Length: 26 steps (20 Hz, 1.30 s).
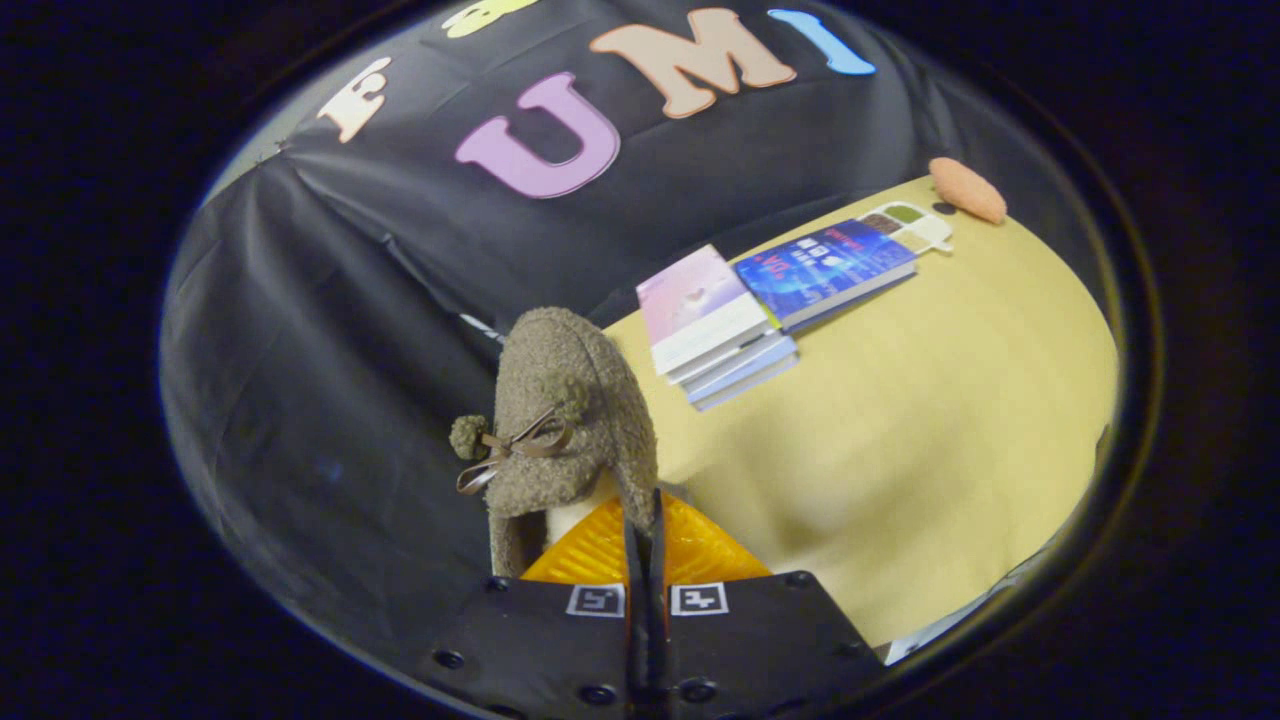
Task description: Open the storage box then place both shoes into the box .Put the left shoe in first, then the right shoe, with the right side of both shoes facing outward in a uniform manner.
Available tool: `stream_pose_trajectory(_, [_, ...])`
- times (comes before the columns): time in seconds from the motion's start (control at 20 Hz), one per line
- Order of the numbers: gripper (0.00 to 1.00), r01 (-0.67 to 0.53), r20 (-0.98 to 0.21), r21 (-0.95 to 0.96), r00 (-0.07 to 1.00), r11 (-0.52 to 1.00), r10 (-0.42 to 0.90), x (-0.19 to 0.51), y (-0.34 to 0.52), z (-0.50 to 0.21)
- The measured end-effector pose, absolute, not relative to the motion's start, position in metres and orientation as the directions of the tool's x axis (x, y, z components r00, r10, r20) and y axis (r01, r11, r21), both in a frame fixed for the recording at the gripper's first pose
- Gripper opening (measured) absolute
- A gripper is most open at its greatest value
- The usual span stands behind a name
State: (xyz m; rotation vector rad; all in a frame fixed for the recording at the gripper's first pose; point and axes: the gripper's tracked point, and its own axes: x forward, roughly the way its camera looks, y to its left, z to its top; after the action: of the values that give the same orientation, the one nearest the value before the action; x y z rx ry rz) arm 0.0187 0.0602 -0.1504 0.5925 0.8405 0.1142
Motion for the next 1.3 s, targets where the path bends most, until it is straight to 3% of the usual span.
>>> stream_pose_trajectory(0.4, [0.03, 0.046, -0.733, 0.486, 0.565, 0.873, 0.379, -0.015, 0.126, -0.188])
stream_pose_trajectory(0.85, [0.04, 0.101, -0.801, 0.389, 0.528, 0.916, 0.282, -0.032, 0.120, -0.228])
stream_pose_trajectory(1.0, [0.09, 0.128, -0.805, 0.395, 0.526, 0.910, 0.275, -0.031, 0.120, -0.233])
stream_pose_trajectory(1.25, [0.09, 0.130, -0.807, 0.403, 0.518, 0.906, 0.284, -0.028, 0.128, -0.236])
stream_pose_trajectory(1.3, [0.16, 0.130, -0.808, 0.404, 0.515, 0.905, 0.286, -0.029, 0.130, -0.236])
